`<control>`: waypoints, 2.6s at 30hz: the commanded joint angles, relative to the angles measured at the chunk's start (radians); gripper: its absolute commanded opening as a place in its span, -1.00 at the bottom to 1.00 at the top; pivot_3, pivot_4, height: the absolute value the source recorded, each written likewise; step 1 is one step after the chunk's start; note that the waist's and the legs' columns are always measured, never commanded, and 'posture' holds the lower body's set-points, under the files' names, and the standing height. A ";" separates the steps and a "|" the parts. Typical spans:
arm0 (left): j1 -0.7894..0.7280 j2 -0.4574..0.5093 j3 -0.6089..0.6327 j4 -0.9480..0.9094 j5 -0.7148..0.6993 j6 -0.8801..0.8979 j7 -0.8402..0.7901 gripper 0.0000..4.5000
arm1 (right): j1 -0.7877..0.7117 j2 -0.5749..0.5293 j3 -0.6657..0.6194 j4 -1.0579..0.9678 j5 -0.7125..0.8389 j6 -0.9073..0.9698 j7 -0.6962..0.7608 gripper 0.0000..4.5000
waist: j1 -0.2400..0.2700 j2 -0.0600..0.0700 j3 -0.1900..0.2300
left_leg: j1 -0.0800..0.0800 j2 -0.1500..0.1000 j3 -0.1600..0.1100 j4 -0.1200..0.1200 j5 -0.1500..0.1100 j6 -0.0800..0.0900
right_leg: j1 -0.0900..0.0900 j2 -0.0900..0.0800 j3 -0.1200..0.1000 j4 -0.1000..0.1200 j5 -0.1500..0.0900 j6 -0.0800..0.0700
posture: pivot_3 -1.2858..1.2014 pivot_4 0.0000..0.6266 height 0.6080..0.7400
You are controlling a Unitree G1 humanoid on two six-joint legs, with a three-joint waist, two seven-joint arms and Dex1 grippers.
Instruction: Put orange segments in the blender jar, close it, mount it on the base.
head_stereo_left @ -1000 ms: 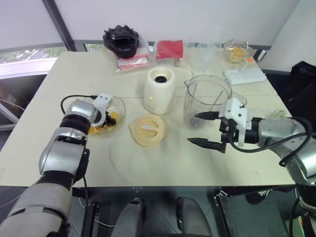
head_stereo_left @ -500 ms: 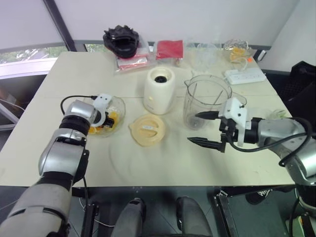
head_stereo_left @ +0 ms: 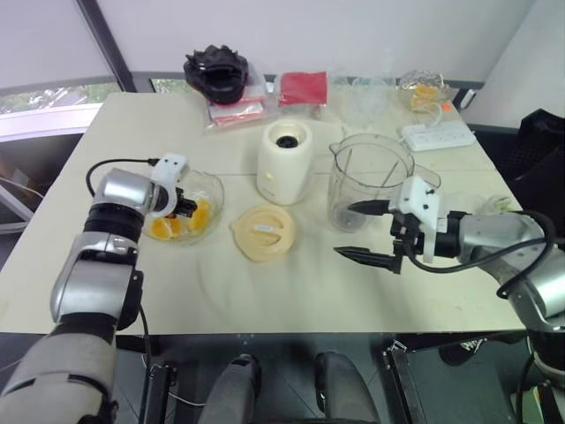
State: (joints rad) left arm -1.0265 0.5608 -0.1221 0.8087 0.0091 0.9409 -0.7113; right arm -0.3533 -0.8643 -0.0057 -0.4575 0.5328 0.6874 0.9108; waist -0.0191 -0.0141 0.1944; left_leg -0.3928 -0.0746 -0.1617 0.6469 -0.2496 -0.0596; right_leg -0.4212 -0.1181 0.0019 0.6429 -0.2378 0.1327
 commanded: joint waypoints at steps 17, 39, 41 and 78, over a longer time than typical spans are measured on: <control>0.014 -0.015 -0.030 -0.034 0.007 -0.010 -0.007 -0.46 | 0.004 0.004 -0.011 -0.048 0.001 -0.015 -0.003 1.00 | 0.002 0.000 0.000 | 0.000 0.000 0.000 0.000 0.000 0.000 | 0.000 0.000 0.000 0.000 0.000 0.000 | 0.03 -0.52 1.00; -0.007 -0.025 -0.071 -0.011 0.015 0.037 -0.059 0.33 | -0.003 0.009 0.000 -0.035 -0.013 -0.027 -0.017 1.00 | 0.000 0.000 0.000 | 0.000 0.000 0.000 0.000 0.000 0.000 | 0.000 0.000 0.000 0.000 0.000 0.000 | 0.03 -0.52 1.00; -0.002 -0.026 -0.072 -0.007 0.016 0.040 -0.053 0.33 | -0.004 0.010 0.002 -0.035 -0.016 -0.028 -0.018 1.00 | 0.001 0.000 0.000 | 0.000 0.000 0.000 0.000 0.000 0.000 | 0.000 0.000 0.000 0.000 0.000 0.000 | 0.03 -0.52 1.00; 0.066 -0.006 -0.042 -0.089 -0.008 0.045 -0.020 -0.96 | 0.025 0.011 -0.006 -0.054 -0.032 -0.031 -0.021 1.00 | 0.001 0.000 0.000 | 0.000 0.000 0.000 0.000 0.000 0.000 | 0.000 0.000 0.000 0.001 0.000 0.000 | 0.03 -0.52 1.00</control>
State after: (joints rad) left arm -0.9560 0.5343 -0.1940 0.7629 0.0102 0.9714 -0.7342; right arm -0.3252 -0.8489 0.0068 -0.4716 0.5001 0.6717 0.8909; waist -0.0179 -0.0141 0.1943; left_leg -0.3924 -0.0748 -0.1619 0.6471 -0.2496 -0.0596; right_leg -0.4215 -0.1181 0.0024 0.6442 -0.2379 0.1327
